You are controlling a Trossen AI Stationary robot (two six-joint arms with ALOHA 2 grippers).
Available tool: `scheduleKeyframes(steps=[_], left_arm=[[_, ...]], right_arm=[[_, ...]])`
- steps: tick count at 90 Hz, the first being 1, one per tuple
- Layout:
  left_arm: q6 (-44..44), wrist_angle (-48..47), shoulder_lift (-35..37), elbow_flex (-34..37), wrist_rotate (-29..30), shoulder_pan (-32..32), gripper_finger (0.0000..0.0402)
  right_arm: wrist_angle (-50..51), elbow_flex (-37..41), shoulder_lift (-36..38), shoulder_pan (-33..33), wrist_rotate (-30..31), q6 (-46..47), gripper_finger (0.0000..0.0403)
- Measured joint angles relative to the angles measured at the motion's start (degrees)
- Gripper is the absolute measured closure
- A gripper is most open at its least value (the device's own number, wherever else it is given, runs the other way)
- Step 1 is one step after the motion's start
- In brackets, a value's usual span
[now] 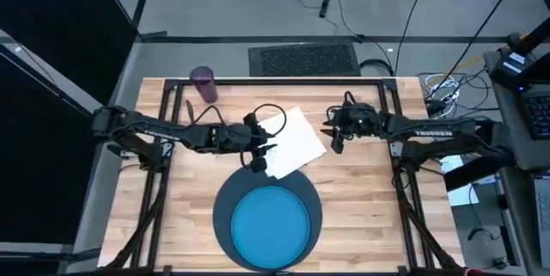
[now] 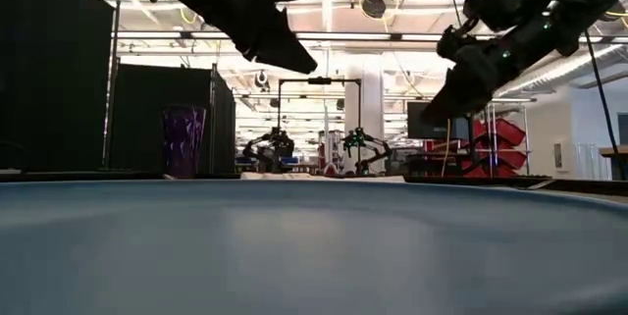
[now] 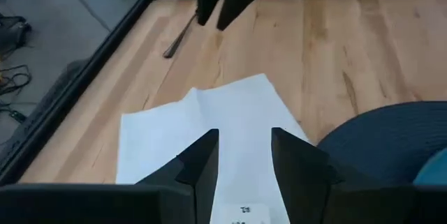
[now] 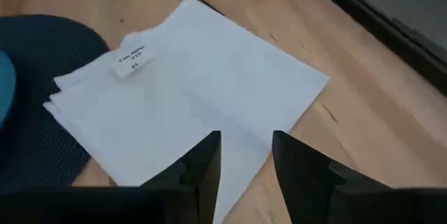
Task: Set table place
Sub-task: Fold the white napkin
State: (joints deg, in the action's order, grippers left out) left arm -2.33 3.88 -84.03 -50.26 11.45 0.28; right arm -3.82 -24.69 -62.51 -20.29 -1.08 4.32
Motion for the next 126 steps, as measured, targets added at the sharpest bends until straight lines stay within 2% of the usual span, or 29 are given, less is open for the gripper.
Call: scheduleKeyframes(steps=[11,49,62,71,101,126], left_arm=[[0.0,-0.1,-1.3,0.0,-2.4,1.1,0.0285],[0.0,1.0,-5.7,0.0,-2.5,2.4,0.0285],[0.1,2.3,-5.7,0.0,-2.5,2.3,0.0285],[0.1,2.0,-5.7,0.0,-2.9,2.3,0.0285],[0.3,2.0,-5.7,0.0,-2.9,2.3,0.0285],[0.5,2.1,-5.7,0.0,-2.9,2.3,0.0285]], right_arm=[[0.1,0.0,-3.5,0.0,0.0,2.3,0.0287],[-2.0,0.0,-15.1,0.0,-0.5,5.6,0.0287],[-2.1,0.0,-16.5,0.0,-1.0,7.1,0.0287],[-2.1,0.0,-17.1,0.1,-3.7,7.3,0.0290],[-2.1,-0.1,-17.1,0.2,-3.9,8.6,0.0337],[-2.0,-0.1,-17.1,1.4,-5.0,10.0,0.0341]])
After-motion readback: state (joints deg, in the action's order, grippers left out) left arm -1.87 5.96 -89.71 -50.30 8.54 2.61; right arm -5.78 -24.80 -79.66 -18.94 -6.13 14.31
